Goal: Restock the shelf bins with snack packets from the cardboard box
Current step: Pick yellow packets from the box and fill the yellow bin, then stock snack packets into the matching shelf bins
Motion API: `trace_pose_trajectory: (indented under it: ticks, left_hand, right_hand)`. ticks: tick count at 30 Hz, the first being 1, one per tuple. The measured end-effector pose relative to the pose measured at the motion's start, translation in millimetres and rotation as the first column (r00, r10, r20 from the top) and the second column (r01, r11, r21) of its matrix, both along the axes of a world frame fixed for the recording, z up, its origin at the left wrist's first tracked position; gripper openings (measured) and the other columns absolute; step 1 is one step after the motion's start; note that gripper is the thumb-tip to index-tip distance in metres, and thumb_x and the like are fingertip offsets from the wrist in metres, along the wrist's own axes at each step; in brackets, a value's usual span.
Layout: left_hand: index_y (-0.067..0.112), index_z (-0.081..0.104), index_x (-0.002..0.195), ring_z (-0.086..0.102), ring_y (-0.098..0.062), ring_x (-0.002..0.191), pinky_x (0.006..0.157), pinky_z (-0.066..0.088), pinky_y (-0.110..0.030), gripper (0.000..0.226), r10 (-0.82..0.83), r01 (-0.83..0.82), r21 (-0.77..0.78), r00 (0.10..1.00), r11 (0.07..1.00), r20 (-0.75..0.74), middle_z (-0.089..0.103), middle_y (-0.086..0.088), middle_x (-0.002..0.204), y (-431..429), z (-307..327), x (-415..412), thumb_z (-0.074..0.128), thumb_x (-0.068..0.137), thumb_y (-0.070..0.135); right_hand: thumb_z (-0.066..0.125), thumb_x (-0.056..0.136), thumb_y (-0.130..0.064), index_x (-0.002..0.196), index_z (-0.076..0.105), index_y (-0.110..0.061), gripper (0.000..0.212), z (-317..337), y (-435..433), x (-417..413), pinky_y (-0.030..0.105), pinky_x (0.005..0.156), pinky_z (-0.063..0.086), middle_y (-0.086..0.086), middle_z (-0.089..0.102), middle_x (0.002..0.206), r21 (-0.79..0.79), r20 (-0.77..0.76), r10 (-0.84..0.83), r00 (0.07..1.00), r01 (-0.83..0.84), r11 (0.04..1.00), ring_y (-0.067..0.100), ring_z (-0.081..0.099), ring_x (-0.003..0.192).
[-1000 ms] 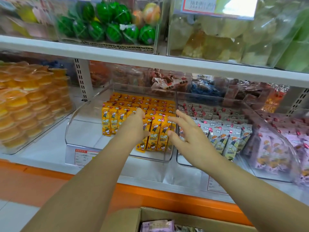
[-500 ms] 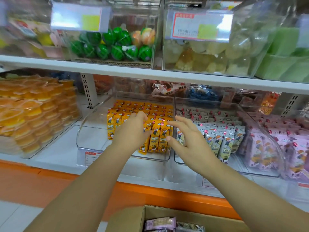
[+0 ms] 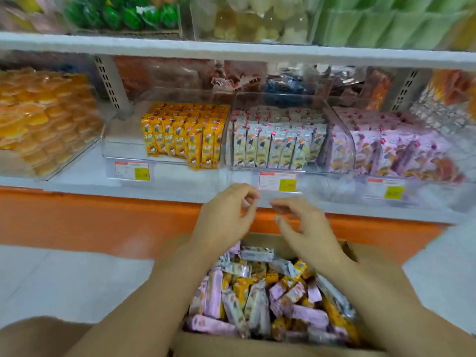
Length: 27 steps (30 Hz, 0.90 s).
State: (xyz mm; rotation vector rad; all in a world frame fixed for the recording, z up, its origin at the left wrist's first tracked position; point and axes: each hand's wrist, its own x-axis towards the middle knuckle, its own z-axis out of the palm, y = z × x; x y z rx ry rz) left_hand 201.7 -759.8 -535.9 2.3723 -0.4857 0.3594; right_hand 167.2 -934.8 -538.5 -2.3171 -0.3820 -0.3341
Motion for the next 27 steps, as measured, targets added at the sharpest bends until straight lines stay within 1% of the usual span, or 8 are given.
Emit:
trace_pose_trajectory:
  ticks: [3, 6, 9, 14, 18, 21, 22, 27]
  left_hand:
    - [0.025, 0.059, 0.110, 0.057, -0.008, 0.090, 0.078, 0.051, -0.036, 0.019, -0.046, 0.055, 0.049, 0.985, 0.997, -0.166, 0.059, 0.010, 0.100, -14.2, -46.7, -14.3, 0.055, 0.091, 0.022]
    - [0.025, 0.056, 0.115, 0.056, -0.011, 0.098, 0.082, 0.051, -0.036, 0.021, -0.002, 0.033, 0.085, 0.940, 0.996, -0.341, 0.057, 0.007, 0.110, -21.7, -90.5, -24.4, 0.054, 0.094, 0.024]
    - [0.026, 0.052, 0.123, 0.057, -0.013, 0.105, 0.089, 0.050, -0.037, 0.026, 0.045, 0.039, 0.161, 0.873, 0.986, -0.486, 0.054, 0.005, 0.126, -26.3, -125.8, -25.8, 0.051, 0.097, 0.028]
    - [0.027, 0.048, 0.128, 0.053, -0.009, 0.066, 0.080, 0.051, -0.034, 0.033, 0.118, 0.061, 0.318, 0.849, 0.946, -0.515, 0.043, 0.003, 0.133, -24.6, -160.7, -20.7, 0.051, 0.095, 0.027]
    - [0.028, 0.043, 0.136, 0.060, -0.013, 0.086, 0.078, 0.053, -0.036, 0.041, 0.167, 0.102, 0.407, 0.802, 0.908, -0.574, 0.043, 0.000, 0.137, -21.6, -178.2, -15.4, 0.051, 0.095, 0.026]
    - [0.030, 0.035, 0.143, 0.059, -0.019, 0.101, 0.081, 0.053, -0.038, 0.051, 0.209, 0.127, 0.511, 0.809, 0.850, -0.549, 0.037, 0.001, 0.145, -21.2, -186.1, -13.6, 0.050, 0.096, 0.018]
    - [0.030, 0.032, 0.144, 0.060, -0.021, 0.101, 0.079, 0.053, -0.038, 0.054, 0.227, 0.128, 0.551, 0.818, 0.825, -0.529, 0.035, 0.001, 0.147, -21.2, -188.8, -13.1, 0.048, 0.095, 0.013]
    - [0.028, 0.033, 0.142, 0.063, -0.025, 0.092, 0.064, 0.055, -0.037, 0.057, 0.251, 0.135, 0.672, 0.859, 0.728, -0.446, 0.039, -0.001, 0.139, -22.8, -199.0, -11.4, 0.048, 0.092, 0.005]
  right_hand:
    - [0.061, 0.089, -0.011, 0.116, 0.063, -0.016, 0.028, -42.6, -33.8, -23.6, 0.031, 0.091, 0.047, -0.009, 0.057, 0.106, -0.046, -0.126, -0.058, 0.990, 0.053, 0.998, 0.014, 0.058, 0.102]
    - [0.058, 0.093, -0.020, 0.124, 0.055, -0.025, 0.032, -81.2, -65.2, -40.5, 0.030, 0.094, 0.045, -0.007, 0.054, 0.117, -0.104, -0.357, -0.107, 0.928, 0.074, 0.992, 0.015, 0.056, 0.111]
    - [0.057, 0.094, -0.024, 0.134, 0.047, -0.025, 0.041, -113.2, -85.8, -42.1, 0.032, 0.092, 0.044, 0.001, 0.050, 0.132, -0.196, -0.518, -0.194, 0.833, 0.105, 0.975, 0.021, 0.058, 0.105]
    - [0.058, 0.092, -0.022, 0.139, 0.041, -0.021, 0.050, -149.0, -80.1, -27.1, 0.028, 0.086, 0.040, 0.005, 0.043, 0.139, -0.205, -0.585, -0.192, 0.788, 0.085, 0.975, 0.017, 0.059, 0.094]
    - [0.056, 0.094, -0.023, 0.147, 0.027, -0.023, 0.060, -168.4, -65.6, -18.0, 0.024, 0.075, 0.036, 0.005, 0.029, 0.148, -0.148, -0.616, -0.152, 0.773, 0.075, 0.986, 0.000, 0.046, 0.063]
    - [0.054, 0.096, -0.020, 0.150, 0.020, -0.025, 0.065, -174.4, -56.6, -11.3, 0.020, 0.077, 0.037, 0.004, 0.023, 0.153, -0.128, -0.622, -0.133, 0.772, 0.067, 0.990, 0.012, 0.054, 0.081]
    - [0.053, 0.096, -0.019, 0.150, 0.020, -0.026, 0.064, -174.9, -54.1, -9.4, 0.018, 0.077, 0.035, 0.004, 0.021, 0.155, -0.108, -0.631, -0.122, 0.766, 0.069, 0.992, 0.013, 0.056, 0.085]
    - [0.054, 0.096, -0.018, 0.140, 0.042, -0.020, 0.045, -175.2, -45.8, -1.5, 0.011, 0.070, 0.037, 0.005, 0.035, 0.147, -0.048, -0.641, -0.081, 0.763, 0.066, 0.997, 0.000, 0.050, 0.065]
